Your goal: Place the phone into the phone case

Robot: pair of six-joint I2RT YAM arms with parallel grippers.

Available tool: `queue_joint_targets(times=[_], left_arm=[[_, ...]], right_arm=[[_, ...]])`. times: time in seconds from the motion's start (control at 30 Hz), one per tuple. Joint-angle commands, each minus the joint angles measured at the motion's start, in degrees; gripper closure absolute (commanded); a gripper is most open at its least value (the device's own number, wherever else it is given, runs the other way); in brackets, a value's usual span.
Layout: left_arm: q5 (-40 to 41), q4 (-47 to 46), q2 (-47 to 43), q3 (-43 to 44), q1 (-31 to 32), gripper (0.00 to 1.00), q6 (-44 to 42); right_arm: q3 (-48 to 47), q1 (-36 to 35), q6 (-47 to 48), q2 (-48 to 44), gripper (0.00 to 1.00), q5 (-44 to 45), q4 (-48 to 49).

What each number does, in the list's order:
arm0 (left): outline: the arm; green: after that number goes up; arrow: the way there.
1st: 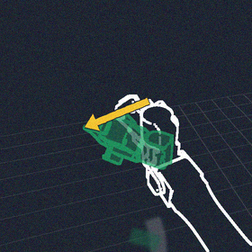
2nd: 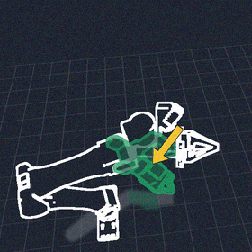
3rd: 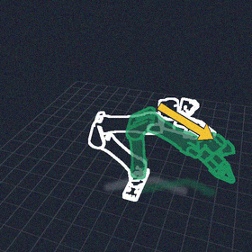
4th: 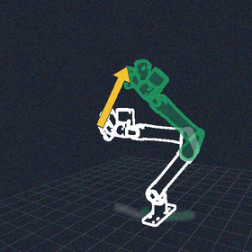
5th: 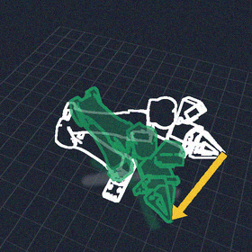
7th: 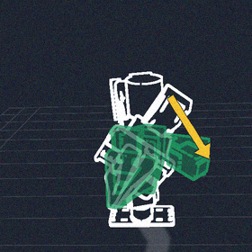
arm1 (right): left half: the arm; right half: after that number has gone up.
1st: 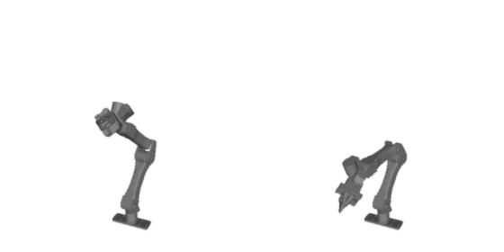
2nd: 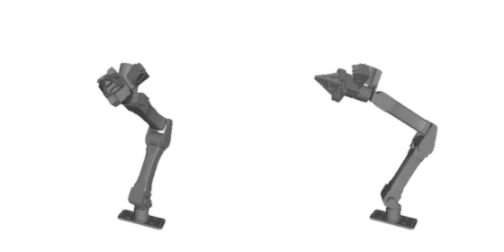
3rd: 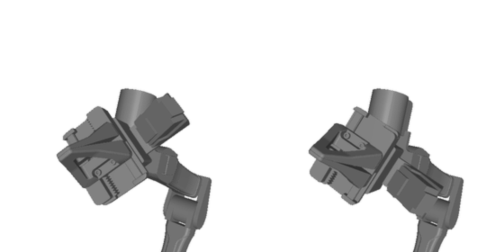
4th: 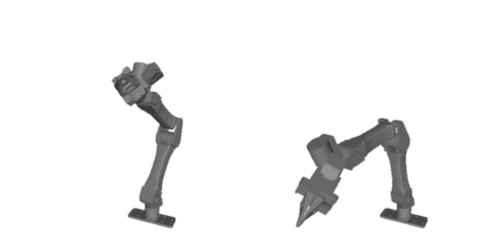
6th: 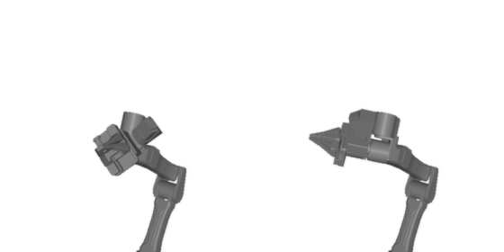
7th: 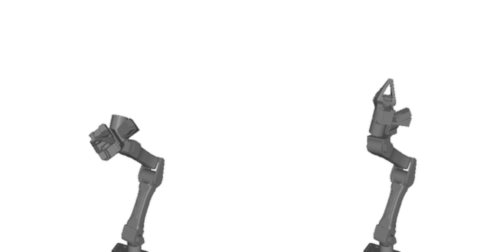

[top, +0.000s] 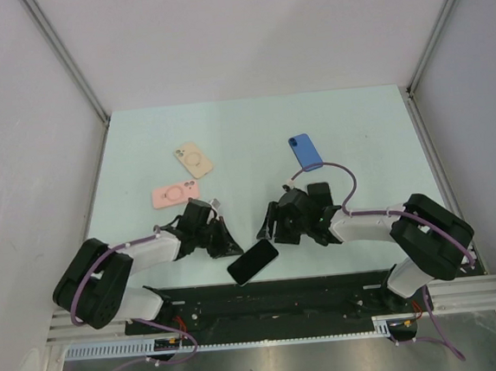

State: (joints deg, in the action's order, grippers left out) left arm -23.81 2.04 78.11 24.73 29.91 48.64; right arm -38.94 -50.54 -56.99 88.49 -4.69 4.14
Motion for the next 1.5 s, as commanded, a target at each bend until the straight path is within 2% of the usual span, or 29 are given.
queue_joint_targets(times=[0.0, 0.17, 0.23, 0.27, 0.37, 0.5, 0.6, 0.83, 1.07, 1.47], left_arm=[[0.08, -3.61, 0.82, -0.13, 5.41, 1.0, 6.46], [0.25, -6.0, -2.6, -1.0, 6.56, 1.0, 10.51], [2.79, -2.59, -4.8, 0.66, 6.48, 1.0, 8.67], [6.64, 3.35, -5.15, 1.71, 6.48, 1.0, 5.7], [11.49, 10.94, -5.94, 5.23, 6.39, 1.0, 1.38], [12.91, 12.98, -7.79, 6.12, 6.04, 1.0, -0.65], [11.78, 12.72, -8.58, 5.94, 5.25, 1.0, -2.23], [7.38, 11.32, -6.65, 4.19, 1.73, 1.0, -5.14], [4.22, 7.72, -6.48, 1.03, 1.55, 1.0, -4.35], [1.14, 2.36, -5.95, -3.63, 1.82, 1.0, 0.39]], right_arm=[[0.18, -0.25, 0.39, -3.32, 0.33, 4.68, -0.27], [0.18, -0.78, 0.92, -5.69, 0.32, 9.17, -3.87], [0.27, -0.87, 0.39, -7.09, 0.32, 9.78, -6.94], [0.44, -1.31, -0.13, -7.62, 0.32, 10.05, -9.04], [1.14, -2.19, -0.05, -10.52, 0.33, 10.92, -13.0], [1.5, -4.12, 0.74, -14.13, 0.34, 11.02, -18.37], [2.2, -5.96, -3.54, -16.94, 0.33, 10.58, -21.63], [5.28, -13.61, -16.03, -18.27, 0.35, 11.27, -17.77], [6.76, -14.76, -22.71, -17.3, 0.35, 15.32, -17.07], [7.65, -14.41, -22.56, -11.42, 0.35, 16.11, -7.84]])
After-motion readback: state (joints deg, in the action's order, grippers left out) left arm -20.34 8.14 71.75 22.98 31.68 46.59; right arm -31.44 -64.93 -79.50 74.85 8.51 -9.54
